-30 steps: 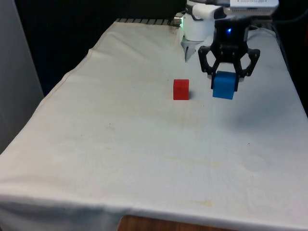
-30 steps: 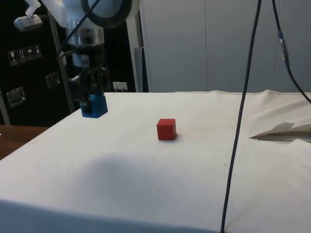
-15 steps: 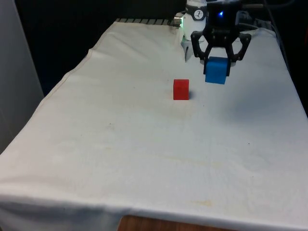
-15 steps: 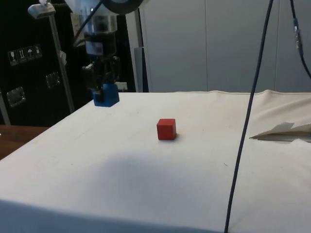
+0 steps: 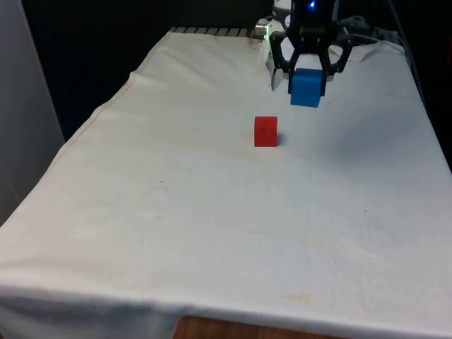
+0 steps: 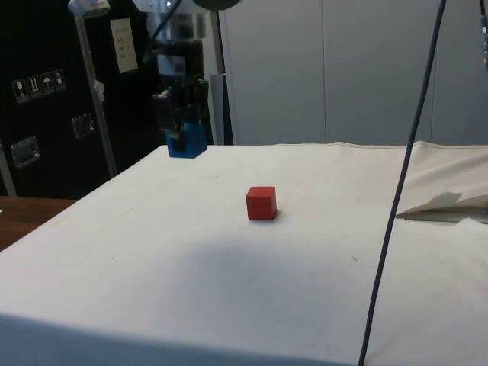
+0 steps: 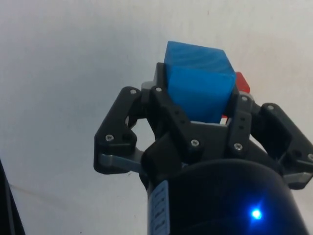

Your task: Stack the two cubes.

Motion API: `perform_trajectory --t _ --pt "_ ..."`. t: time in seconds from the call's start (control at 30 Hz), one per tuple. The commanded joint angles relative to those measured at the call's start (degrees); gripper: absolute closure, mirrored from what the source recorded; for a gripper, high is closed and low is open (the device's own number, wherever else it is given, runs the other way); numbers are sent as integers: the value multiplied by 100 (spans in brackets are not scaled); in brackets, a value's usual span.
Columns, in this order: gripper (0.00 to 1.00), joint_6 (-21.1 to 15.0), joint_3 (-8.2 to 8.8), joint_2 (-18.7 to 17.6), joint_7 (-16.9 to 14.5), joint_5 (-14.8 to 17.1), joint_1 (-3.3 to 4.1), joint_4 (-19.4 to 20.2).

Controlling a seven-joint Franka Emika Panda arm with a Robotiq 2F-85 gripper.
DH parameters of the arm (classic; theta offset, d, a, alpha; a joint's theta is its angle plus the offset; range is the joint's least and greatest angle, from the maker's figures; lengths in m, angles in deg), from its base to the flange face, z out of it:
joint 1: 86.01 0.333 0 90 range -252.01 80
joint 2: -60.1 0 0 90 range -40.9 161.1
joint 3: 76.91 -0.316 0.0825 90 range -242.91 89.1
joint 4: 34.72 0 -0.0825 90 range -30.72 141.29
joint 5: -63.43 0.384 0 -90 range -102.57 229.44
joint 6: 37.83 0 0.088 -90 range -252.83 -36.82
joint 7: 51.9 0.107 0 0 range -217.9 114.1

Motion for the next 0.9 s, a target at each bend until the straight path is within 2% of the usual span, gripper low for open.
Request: perform_trajectory --t 0.0,0.23,0.27,0.33,0.5,0.57,0.6,0.87 --pt "100 -74 -6 86 -80 52 -23 103" --pt "100 -223 80 413 -298 69 -63 561" --pt "100 -149 86 350 -218 6 -40 481" --pt "100 -258 103 481 -350 74 -69 653" --pt "100 -332 183 653 -493 86 -74 894" --pt "100 -264 206 636 -435 6 -57 865" --pt "100 -384 235 745 -579 86 -80 1026" --pt "100 -533 413 991 -848 103 -80 1369"
